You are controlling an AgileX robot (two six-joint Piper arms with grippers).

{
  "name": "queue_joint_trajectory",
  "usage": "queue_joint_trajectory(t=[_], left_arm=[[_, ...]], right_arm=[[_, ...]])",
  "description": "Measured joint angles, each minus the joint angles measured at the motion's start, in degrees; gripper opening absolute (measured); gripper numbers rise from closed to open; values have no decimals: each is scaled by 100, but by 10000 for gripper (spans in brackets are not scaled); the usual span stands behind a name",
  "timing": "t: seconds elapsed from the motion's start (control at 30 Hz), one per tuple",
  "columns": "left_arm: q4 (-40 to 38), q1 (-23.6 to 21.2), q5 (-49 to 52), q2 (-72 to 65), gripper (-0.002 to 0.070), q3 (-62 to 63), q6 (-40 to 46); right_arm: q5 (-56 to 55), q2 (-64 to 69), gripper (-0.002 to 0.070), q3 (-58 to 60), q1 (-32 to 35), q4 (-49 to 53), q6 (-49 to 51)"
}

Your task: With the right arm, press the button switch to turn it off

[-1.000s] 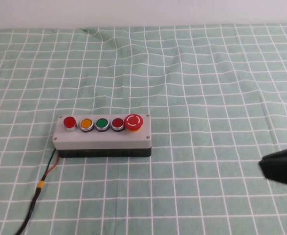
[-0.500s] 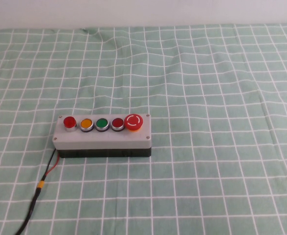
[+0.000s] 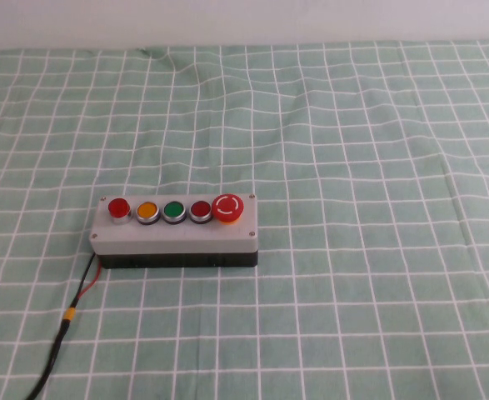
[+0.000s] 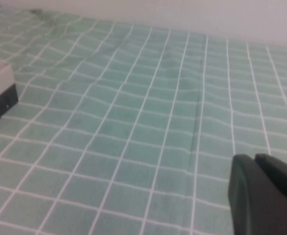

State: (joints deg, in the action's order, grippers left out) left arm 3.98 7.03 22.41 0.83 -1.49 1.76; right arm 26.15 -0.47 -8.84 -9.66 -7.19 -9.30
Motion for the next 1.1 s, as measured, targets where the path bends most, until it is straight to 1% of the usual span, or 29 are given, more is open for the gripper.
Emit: queue_joint_trajectory(t=[0.13, 0.27, 1.1], left_arm=[[0, 0, 0, 0, -4, 0, 0], [0, 0, 0, 0, -4, 0, 0], [0, 0, 0, 0, -4, 0, 0]], right_arm=[[-271, -9, -16, 645, 23, -77, 0], [-379, -9, -16, 1001, 23, -277, 0], [-490, -33, -16, 1029, 23, -425, 0]])
